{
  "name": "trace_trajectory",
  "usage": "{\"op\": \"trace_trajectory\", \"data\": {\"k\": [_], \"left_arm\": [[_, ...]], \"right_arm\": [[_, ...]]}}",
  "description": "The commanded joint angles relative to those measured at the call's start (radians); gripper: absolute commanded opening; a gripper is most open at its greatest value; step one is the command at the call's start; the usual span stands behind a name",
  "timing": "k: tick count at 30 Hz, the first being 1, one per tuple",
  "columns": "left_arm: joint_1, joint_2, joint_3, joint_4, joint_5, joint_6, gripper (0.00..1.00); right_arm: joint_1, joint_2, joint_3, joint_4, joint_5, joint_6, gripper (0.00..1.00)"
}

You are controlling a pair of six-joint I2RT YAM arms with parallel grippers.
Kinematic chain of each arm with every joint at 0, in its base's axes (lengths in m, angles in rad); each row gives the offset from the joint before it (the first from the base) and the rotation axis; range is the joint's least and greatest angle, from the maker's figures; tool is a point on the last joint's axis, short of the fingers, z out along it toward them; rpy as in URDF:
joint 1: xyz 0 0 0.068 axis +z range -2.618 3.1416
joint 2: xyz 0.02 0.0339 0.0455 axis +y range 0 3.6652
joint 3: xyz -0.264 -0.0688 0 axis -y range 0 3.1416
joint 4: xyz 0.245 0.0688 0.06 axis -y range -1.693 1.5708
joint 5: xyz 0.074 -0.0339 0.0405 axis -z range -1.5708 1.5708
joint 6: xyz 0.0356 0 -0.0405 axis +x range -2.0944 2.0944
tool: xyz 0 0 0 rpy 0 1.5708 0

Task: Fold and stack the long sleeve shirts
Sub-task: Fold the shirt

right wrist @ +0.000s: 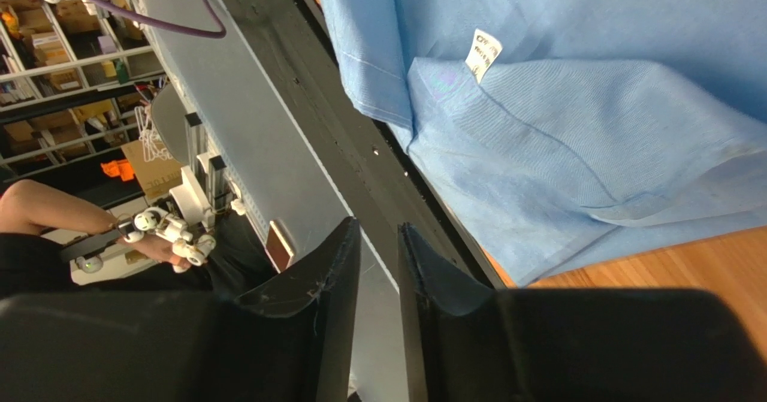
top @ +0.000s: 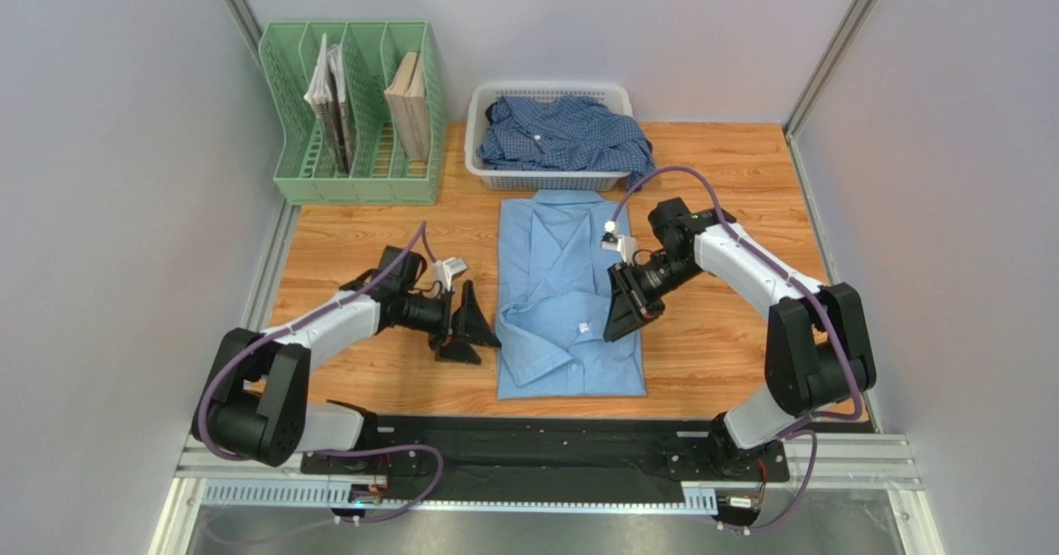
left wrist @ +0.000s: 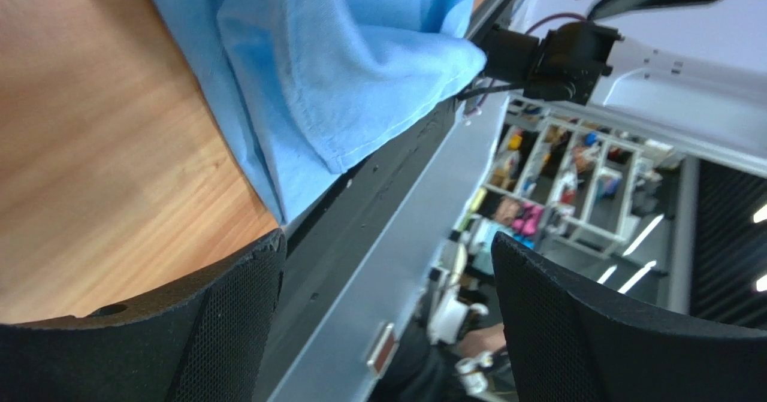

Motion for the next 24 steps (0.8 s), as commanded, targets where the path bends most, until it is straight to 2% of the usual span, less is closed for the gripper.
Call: {"op": "trace_trajectory", "data": {"k": [1, 3, 4, 6, 11, 19, 24], "left_arm": [[-0.055, -0.057, -0.12, 0.176, -0.084, -0.307, 0.91], [-0.102, -0.074, -0.143, 0.239, -0.124, -0.309, 0.93], [-0.119, -0.076, -0.154, 0.289, -0.14, -0.33, 0.93], [-0.167, -0.066, -0.177, 0.444, -0.147, -0.391, 0.93], [-0.242, -0.024, -0.171, 0.619, -0.2, -0.436, 0.94], [-0.256, 0.064, -0.148, 0.601, -0.31, -0.425, 0.95], [-0.282, 0.07, -0.136, 0.715, -0.27, -0.48, 0.91]], "right_arm": [[0.0, -0.056, -0.027, 0.079, -0.085, 0.032, 0.19], [0.0, -0.045, -0.033, 0.092, -0.084, 0.047, 0.13], [0.001, -0.042, -0.038, 0.102, -0.078, 0.058, 0.07], [0.001, -0.018, -0.044, 0.123, -0.061, 0.08, 0.0], [0.0, 0.047, -0.053, 0.151, -0.044, 0.134, 0.0], [0.001, 0.064, -0.056, 0.16, -0.019, 0.144, 0.0], [0.0, 0.052, -0.06, 0.166, -0.004, 0.156, 0.0]]}}
